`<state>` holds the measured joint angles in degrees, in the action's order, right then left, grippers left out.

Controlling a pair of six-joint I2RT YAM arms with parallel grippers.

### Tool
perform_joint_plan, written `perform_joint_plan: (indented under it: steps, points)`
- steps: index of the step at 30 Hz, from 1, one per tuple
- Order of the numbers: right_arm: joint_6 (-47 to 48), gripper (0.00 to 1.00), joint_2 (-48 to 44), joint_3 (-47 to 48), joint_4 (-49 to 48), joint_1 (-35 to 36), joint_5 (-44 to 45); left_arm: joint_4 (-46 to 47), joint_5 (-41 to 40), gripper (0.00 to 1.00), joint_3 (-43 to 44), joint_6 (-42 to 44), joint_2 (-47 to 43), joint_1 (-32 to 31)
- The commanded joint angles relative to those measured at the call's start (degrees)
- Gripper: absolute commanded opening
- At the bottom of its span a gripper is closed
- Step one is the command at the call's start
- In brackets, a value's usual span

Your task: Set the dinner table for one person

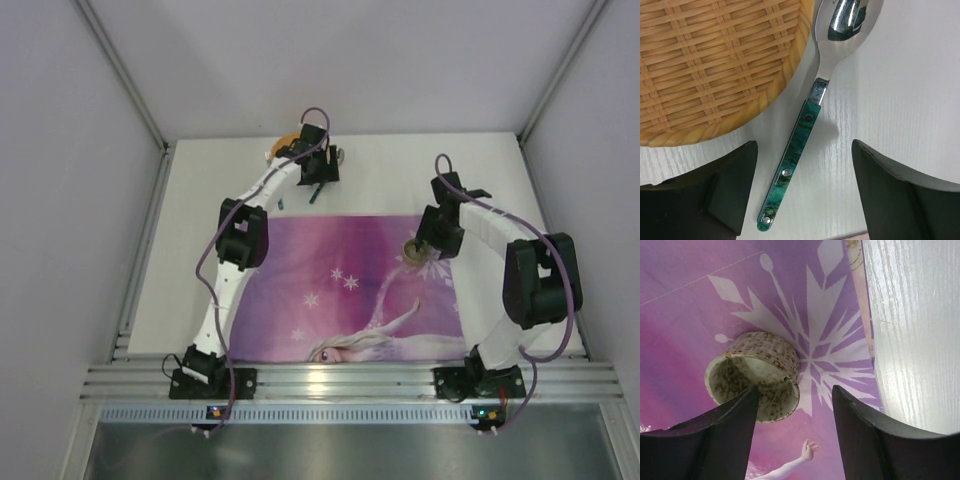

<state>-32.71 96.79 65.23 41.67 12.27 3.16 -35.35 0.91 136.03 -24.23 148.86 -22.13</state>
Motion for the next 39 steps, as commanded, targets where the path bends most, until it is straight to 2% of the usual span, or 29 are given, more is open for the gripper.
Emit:
perform_joint_plan:
  steps: [1,2,4,7,13,14,16,17,21,26,29,32,35,36,38,39]
  points:
    - [-0.78,0.61,-4.68,-0.19,0.78,0.47,-0.17,-4.54,-9.06,0.81,0.47,1.2,3.46,-2.3]
    - [-0.78,0.6,-5.55,-0.37,0.87,0.47,-0.26,-5.42,-10.65,0.78,0.47,1.38,3.54,-2.56]
    - [-0.52,0.6,-6.35,-0.72,1.39,0.47,-0.34,-5.87,-12.59,0.58,0.29,2.16,3.81,-2.92]
    - [-0.25,0.6,-7.93,-1.51,1.92,0.47,-0.7,-7.18,-14.44,0.43,-0.49,3.3,4.42,-3.71]
    - [0.63,0.6,-11.8,-4.14,2.1,0.3,-1.49,-9.99,-16.11,0.37,-3.14,4.01,3.72,-4.06]
    - [0.89,0.59,-12.59,-4.41,2.1,0.38,-1.58,-10.26,-16.11,0.22,-3.05,4.19,3.72,-4.15]
    - [1.5,0.59,-13.03,-5.37,2.1,0.21,-1.66,-11.4,-16.02,0.03,-2.35,4.28,3.81,-4.15]
    - [1.68,0.59,-13.38,-5.47,2.01,0.12,-1.84,-11.84,-15.59,0.0,-2.0,4.19,3.72,-4.24]
    - [2.65,0.61,-14.44,-5.64,2.01,0.12,-2.1,-10.0,-10.22,0.0,-3.66,5.59,0.13,-4.93]
    - [3.27,0.78,-16.37,-4.41,2.36,0.12,-1.58,-5.96,-8.47,0.0,-4.9,5.86,-9.45,-5.73]
    - [3.44,0.79,-16.9,-2.92,2.63,0.12,-1.66,-6.39,-7.85,0.0,-2.61,5.86,-14.37,-5.73]
    - [3.79,0.8,-17.34,-1.6,3.07,0.21,-1.67,-6.83,-7.06,0.0,-4.97,6.04,-21.13,-5.82]
    - [4.23,0.8,-17.78,-0.9,3.15,0.21,-1.66,-6.05,-7.5,0.0,-14.71,5.77,-30.79,-5.73]
    - [4.41,0.8,-17.87,-0.72,3.15,0.21,-1.58,-5.35,-7.67,0.0,-21.87,5.51,-33.69,-5.73]
    - [4.5,0.81,-18.22,-0.54,3.42,0.12,-1.75,-4.99,-8.73,0.0,-29.73,4.81,-42.65,-5.73]
    - [4.58,0.82,-18.31,-0.46,3.42,0.21,-1.84,-4.73,-9.25,0.0,-38.12,4.28,-45.64,-5.73]
